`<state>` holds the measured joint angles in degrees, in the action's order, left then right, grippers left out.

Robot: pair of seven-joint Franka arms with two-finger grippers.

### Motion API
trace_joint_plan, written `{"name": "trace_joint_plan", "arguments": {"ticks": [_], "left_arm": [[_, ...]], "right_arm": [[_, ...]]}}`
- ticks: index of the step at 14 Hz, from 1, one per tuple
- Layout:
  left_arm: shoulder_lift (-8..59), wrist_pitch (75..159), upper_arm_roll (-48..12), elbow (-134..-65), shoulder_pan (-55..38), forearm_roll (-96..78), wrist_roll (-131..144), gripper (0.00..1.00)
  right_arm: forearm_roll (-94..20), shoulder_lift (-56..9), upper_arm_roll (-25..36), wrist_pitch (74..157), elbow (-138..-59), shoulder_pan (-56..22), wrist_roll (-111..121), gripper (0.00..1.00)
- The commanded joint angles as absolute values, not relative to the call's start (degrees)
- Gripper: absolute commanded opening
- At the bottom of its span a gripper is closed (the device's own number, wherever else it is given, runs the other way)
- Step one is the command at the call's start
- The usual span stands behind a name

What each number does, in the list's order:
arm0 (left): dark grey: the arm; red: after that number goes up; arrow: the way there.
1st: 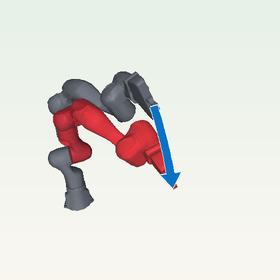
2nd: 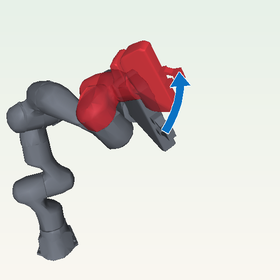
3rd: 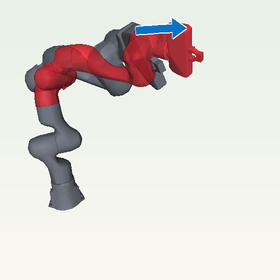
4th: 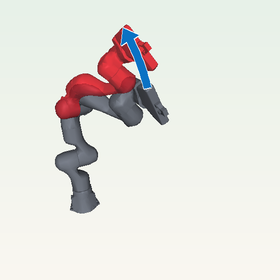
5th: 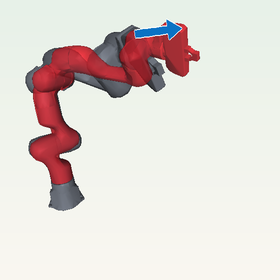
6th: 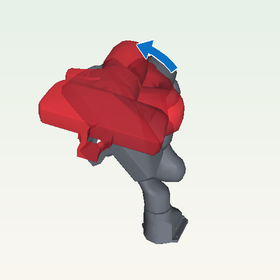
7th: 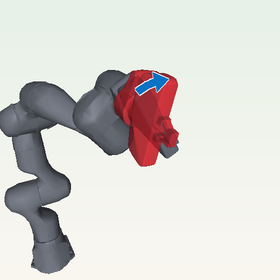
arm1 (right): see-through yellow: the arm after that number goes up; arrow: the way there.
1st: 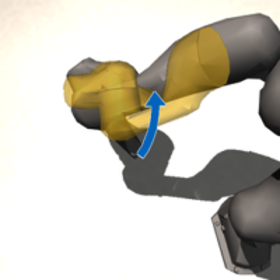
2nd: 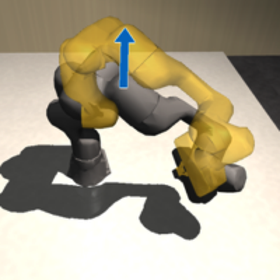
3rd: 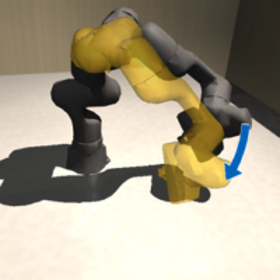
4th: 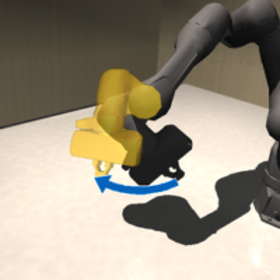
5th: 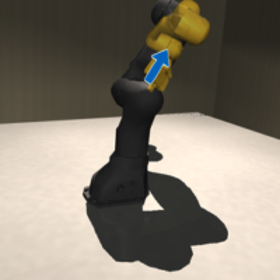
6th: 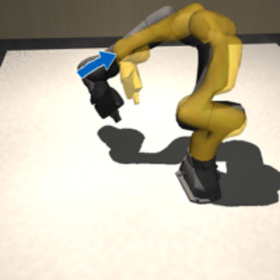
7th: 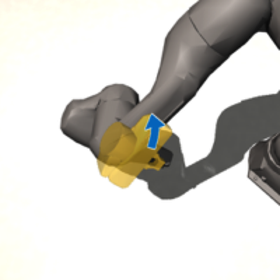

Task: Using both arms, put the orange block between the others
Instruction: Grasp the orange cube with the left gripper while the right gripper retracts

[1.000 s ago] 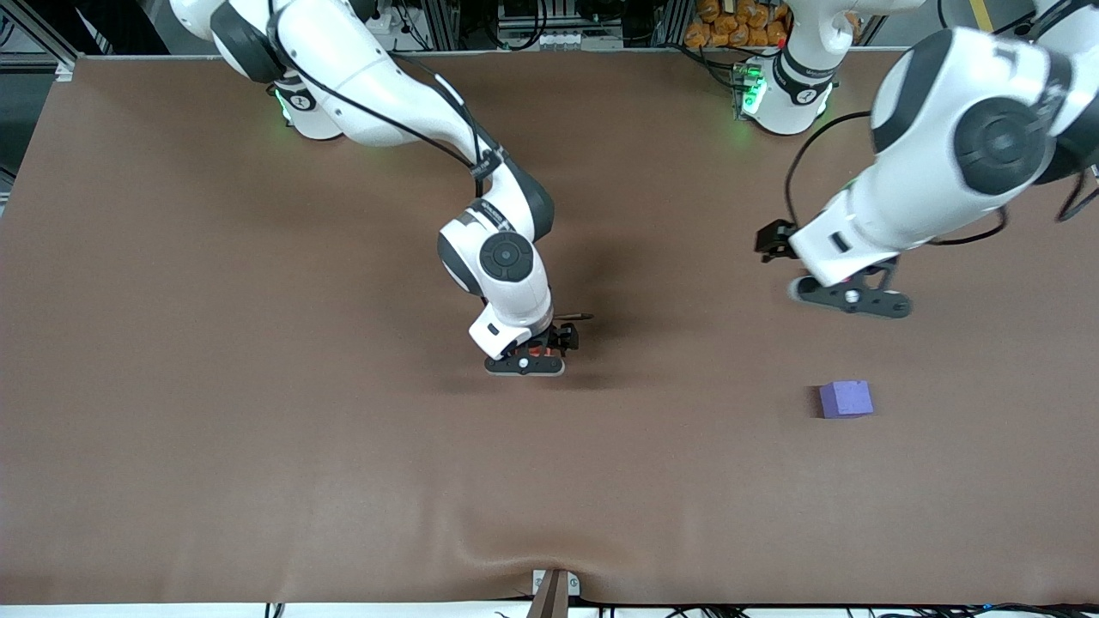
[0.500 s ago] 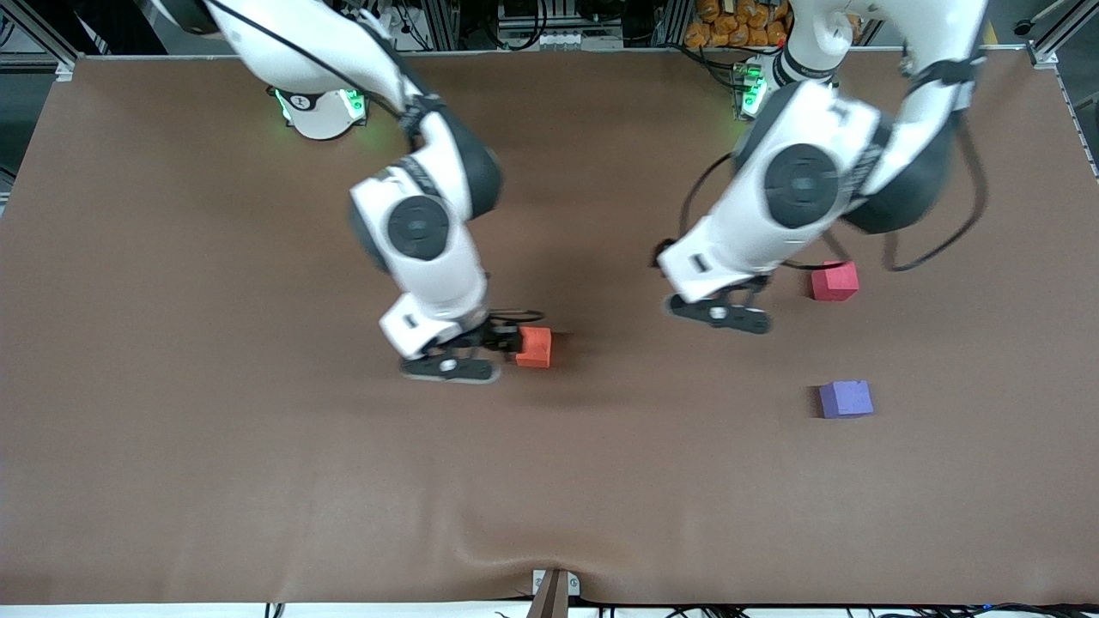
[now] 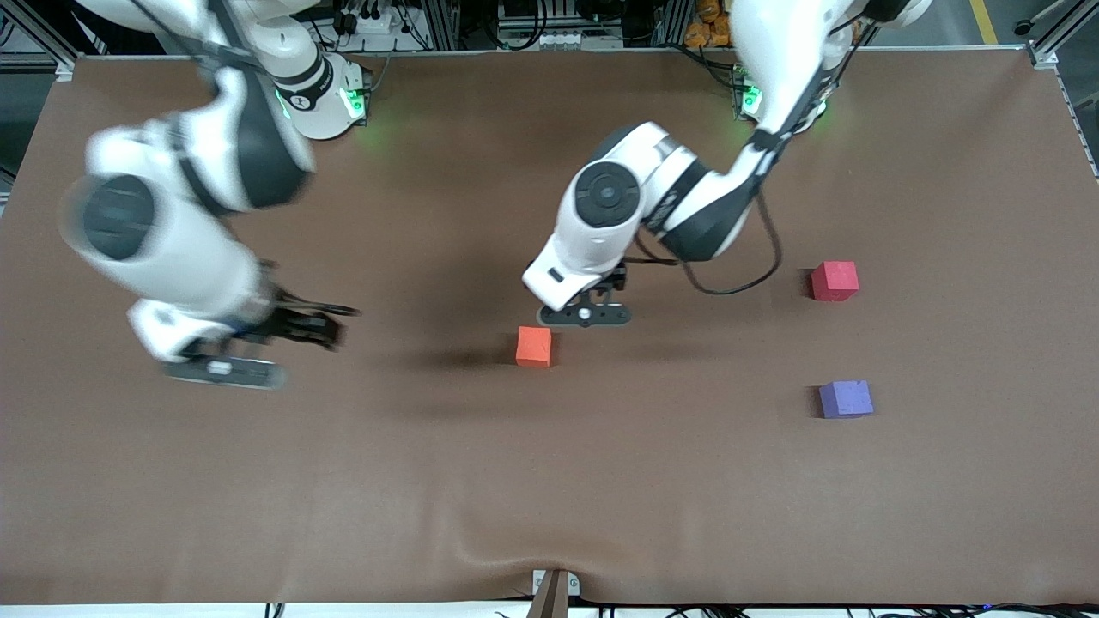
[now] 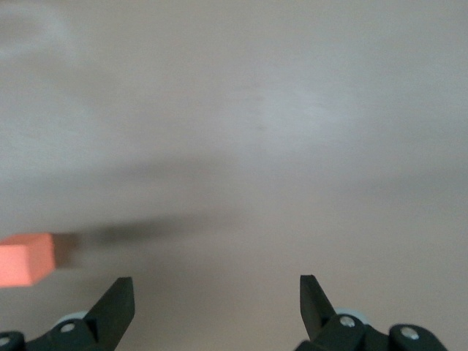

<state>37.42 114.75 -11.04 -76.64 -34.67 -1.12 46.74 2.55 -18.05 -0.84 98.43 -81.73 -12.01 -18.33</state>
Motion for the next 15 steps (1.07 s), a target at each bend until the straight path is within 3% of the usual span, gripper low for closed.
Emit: {"name": "trace_joint_plan", "arguments": {"ticks": [1, 4, 8, 15], "left_arm": [[42.52, 119.68, -3.90, -72.87, -41.45, -1.14, 53.24, 1.00], [47.97, 122.51, 1.05, -69.27, -46.23, -1.41, 54.14, 1.00], [50.44, 127.78, 0.97, -69.08, -45.88, -1.49, 52.14, 1.00], [54.22, 135.17, 0.88, -69.17, -46.05, -1.67, 50.63, 1.00]], "right_arm": [[1.67, -10.65, -1.41, 94.94, -85.52, -6.08, -9.44, 1.00], [1.67, -5.99, 3.06, 91.42, -85.69, -4.57, -0.81, 1.00], [1.67, -2.64, 3.78, 87.11, -86.65, -1.06, 2.99, 1.00], [-1.76, 0.26, 3.60, 86.92, -90.35, 0.88, -1.47, 1.00]]}}
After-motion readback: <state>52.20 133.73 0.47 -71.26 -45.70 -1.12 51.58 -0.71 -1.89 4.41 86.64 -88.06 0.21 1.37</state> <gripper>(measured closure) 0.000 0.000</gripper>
